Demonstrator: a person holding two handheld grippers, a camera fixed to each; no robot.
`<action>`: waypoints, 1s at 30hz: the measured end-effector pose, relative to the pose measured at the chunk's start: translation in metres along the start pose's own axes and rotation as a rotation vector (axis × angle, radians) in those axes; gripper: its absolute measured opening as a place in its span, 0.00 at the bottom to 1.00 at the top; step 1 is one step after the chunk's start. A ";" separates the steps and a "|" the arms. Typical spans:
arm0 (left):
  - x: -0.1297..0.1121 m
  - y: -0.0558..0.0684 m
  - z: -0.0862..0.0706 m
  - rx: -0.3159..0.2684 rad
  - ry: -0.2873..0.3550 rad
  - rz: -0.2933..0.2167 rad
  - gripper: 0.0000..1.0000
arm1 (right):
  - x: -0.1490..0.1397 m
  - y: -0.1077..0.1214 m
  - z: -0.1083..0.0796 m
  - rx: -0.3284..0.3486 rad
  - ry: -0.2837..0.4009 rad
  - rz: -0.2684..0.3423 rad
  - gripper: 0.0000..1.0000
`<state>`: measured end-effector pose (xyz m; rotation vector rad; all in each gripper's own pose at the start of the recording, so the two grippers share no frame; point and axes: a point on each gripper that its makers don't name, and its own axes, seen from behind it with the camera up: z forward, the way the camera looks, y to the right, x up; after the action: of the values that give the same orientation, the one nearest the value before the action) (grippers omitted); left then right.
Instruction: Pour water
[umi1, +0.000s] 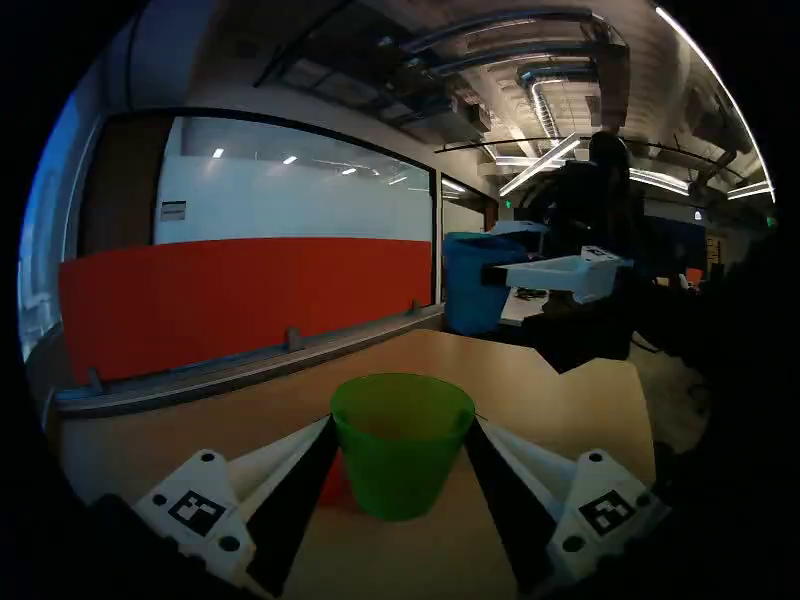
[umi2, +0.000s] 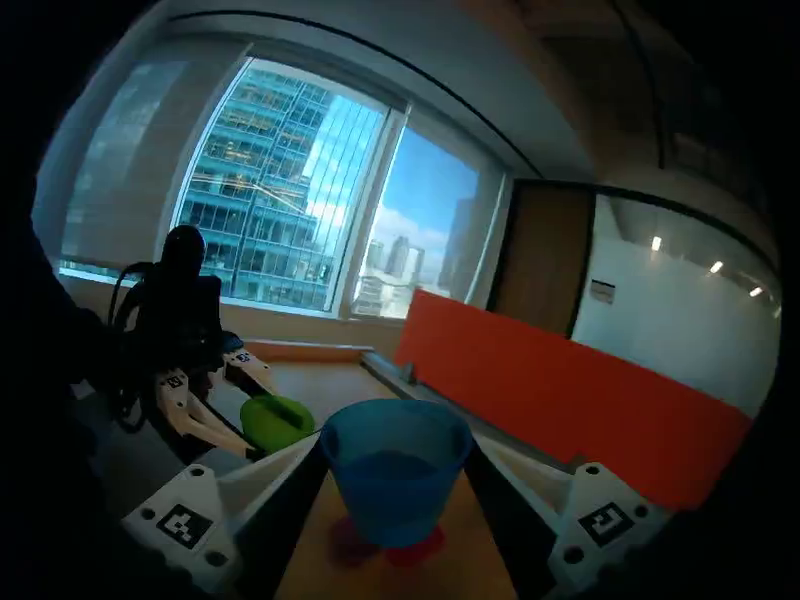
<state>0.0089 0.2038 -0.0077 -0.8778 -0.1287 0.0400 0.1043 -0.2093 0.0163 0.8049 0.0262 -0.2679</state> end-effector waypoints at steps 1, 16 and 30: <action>0.000 0.000 0.000 -0.001 0.000 0.000 0.87 | 0.003 0.001 0.001 0.000 -0.001 -0.017 0.92; -0.002 0.005 0.005 -0.013 -0.005 0.000 0.87 | 0.037 0.009 0.019 0.016 -0.004 -0.259 0.92; -0.002 0.014 0.008 -0.029 -0.005 0.001 0.87 | 0.056 0.014 0.037 0.008 -0.004 -0.467 0.92</action>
<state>0.0061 0.2188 -0.0138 -0.9068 -0.1332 0.0413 0.1589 -0.2390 0.0451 0.7992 0.2111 -0.7112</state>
